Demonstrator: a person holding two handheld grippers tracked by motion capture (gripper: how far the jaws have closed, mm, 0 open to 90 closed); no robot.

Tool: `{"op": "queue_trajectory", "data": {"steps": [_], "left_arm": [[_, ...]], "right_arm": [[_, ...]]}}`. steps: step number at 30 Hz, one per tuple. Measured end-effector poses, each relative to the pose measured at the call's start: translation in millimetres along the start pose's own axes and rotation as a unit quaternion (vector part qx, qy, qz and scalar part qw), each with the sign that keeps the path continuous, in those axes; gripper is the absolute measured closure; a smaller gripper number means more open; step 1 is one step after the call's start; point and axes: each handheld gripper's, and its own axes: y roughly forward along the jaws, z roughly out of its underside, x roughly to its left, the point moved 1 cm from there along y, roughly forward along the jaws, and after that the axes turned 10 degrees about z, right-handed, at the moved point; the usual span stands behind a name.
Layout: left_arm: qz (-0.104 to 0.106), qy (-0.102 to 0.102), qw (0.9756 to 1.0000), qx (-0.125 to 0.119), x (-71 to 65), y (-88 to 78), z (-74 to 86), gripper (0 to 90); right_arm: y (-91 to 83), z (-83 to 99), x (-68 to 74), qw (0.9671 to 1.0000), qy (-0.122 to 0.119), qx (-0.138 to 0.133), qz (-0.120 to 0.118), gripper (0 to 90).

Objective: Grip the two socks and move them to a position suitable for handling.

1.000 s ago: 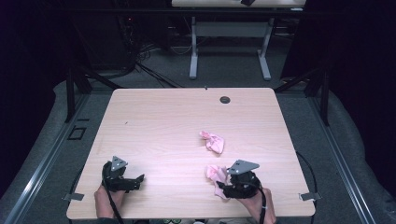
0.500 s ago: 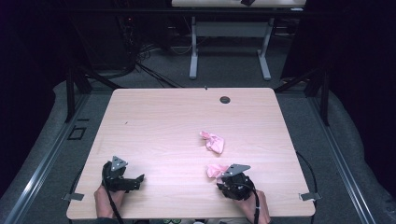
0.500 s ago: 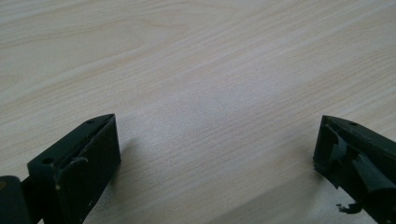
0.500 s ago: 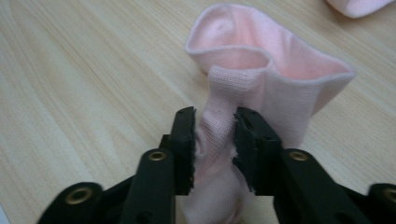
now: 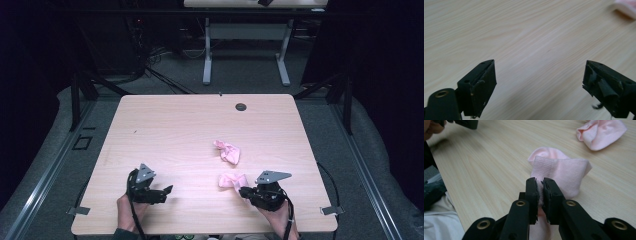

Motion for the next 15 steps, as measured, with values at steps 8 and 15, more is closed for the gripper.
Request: {"op": "queue_trajectory", "data": {"steps": [8, 15], "left_arm": [[0.08, 0.092, 0.992, 0.034, -51.2, 45.4, -44.6, 19.9], [0.129, 0.148, 0.9788, 0.056, -84.2, 74.7, -69.0, 32.8]], "right_arm": [[-4.0, 2.9, -15.8, 0.9992, 0.036, -0.012, -0.007, 81.5], [-3.9, 7.5, -23.3, 0.9985, 0.053, -0.015, 0.001, 81.5]]}}
